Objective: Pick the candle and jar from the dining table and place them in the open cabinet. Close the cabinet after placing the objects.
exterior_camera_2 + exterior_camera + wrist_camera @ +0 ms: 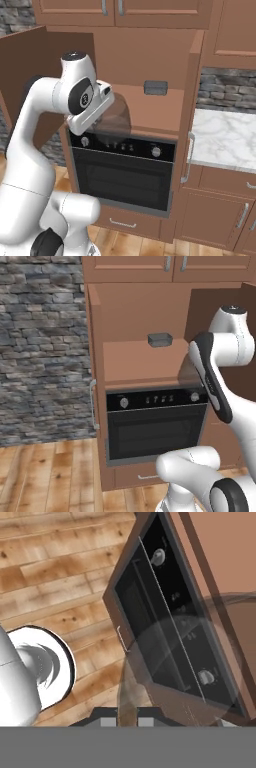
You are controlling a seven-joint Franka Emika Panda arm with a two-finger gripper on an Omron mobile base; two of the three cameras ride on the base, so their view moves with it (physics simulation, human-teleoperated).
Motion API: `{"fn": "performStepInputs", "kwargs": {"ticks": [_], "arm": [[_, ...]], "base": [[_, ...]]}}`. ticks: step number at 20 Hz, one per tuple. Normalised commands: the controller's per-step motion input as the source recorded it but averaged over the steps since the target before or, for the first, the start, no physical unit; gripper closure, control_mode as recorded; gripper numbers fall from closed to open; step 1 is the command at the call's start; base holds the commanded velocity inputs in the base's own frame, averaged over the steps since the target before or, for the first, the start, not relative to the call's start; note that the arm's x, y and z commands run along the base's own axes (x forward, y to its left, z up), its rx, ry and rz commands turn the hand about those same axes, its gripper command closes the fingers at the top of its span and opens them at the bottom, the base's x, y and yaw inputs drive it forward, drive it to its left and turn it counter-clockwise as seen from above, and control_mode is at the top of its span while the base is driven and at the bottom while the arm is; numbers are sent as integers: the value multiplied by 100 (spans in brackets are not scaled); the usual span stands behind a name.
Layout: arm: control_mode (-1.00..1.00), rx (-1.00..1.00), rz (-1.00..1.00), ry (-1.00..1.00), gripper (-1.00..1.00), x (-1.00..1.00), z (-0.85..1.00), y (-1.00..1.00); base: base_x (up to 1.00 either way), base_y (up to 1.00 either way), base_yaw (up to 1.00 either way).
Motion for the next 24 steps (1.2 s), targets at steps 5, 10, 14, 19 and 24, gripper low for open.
{"fn": "performStepInputs", "kwargs": {"ticks": [5, 10, 14, 19, 24], "arm": [[-100, 0, 3, -15, 100, 41, 0, 0], [-100, 0, 8, -13, 100, 39, -4, 0], [-100, 0, 4, -2, 100, 26, -1, 0], [-100, -3, 0, 2, 100, 27, 1, 0], [-100, -5, 0, 7, 100, 36, 2, 0]], "base": [[0, 0, 0], [0, 0, 0], [0, 0, 0], [0, 0, 0], [0, 0, 0]]}}
